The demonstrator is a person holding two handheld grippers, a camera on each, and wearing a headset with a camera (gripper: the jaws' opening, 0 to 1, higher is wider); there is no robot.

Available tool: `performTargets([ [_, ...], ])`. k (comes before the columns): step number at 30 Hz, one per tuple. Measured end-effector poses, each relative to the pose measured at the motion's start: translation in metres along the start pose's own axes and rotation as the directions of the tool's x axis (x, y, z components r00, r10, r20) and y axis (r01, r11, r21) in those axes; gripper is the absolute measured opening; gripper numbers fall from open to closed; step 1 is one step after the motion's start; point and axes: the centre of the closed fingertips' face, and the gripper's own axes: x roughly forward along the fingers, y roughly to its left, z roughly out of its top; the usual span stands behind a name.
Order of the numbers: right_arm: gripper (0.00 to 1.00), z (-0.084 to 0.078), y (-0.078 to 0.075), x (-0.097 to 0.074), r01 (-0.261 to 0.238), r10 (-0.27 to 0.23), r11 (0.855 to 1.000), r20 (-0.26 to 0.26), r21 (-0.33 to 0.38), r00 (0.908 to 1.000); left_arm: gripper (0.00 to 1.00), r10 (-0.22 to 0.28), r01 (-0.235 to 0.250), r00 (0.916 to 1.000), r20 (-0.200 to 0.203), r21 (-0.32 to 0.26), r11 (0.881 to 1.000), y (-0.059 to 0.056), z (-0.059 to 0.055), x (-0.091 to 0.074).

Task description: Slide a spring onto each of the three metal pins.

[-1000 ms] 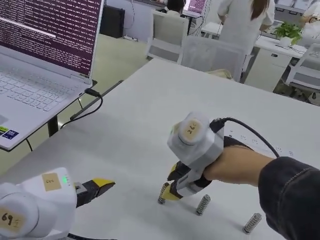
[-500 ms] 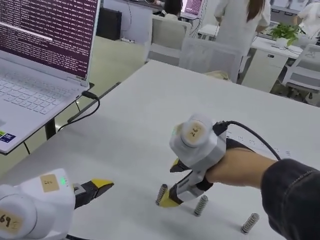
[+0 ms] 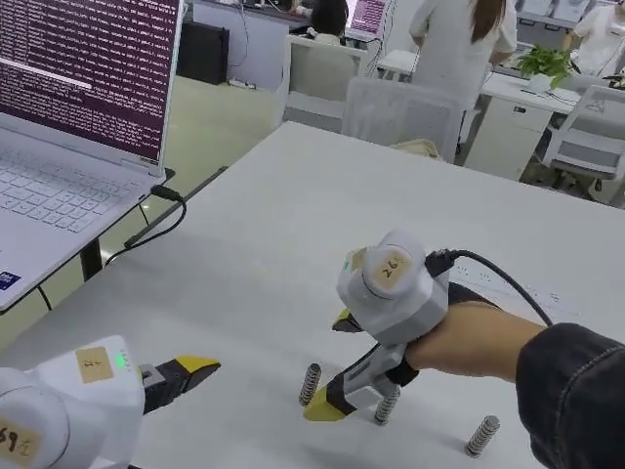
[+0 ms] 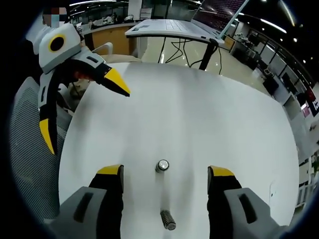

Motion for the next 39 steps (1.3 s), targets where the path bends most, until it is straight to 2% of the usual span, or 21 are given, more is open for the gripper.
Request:
performTargets([
  [9,0.68,-0.004,0.002,-0.004,0.003,-0.004,1.0,0.02,0.031,0.9998,0.82,-0.007,0.007,1.0,-0.006,0.011,1.0,-0.002,0.002,0.001],
  [16,0.71,-0.002,-0.006,-0.016,0.034,-0.039,0.997,0.068,0.068,0.9969,0.82,-0.007,0.007,0.9999,-0.008,0.021,1.0,-0.002,0.005,0.001],
  [23,0.73,-0.007,-0.012,-0.027,0.063,-0.074,0.992,0.103,0.109,0.992,0.82,-0.009,0.009,0.9999,-0.009,0.028,1.0,-0.002,0.007,0.003],
  [32,0.77,-0.004,-0.025,-0.051,0.124,-0.153,0.979,0.179,0.163,0.9719,0.82,-0.019,0.019,0.9998,-0.012,0.038,0.999,-0.003,0.011,0.007],
  [35,0.77,-0.008,-0.031,-0.06,0.148,-0.185,0.971,0.198,0.187,0.9627,0.82,-0.024,0.025,0.9996,-0.012,0.042,0.999,-0.003,0.013,0.008],
  [37,0.77,-0.01,-0.032,-0.063,0.153,-0.192,0.969,0.2,0.194,0.9607,0.82,-0.027,0.027,0.9996,-0.013,0.047,0.999,-0.003,0.014,0.01],
  [39,0.77,-0.014,-0.034,-0.069,0.167,-0.212,0.963,0.209,0.211,0.9548,0.82,-0.03,0.03,0.9995,-0.012,0.049,0.998,-0.004,0.016,0.011],
])
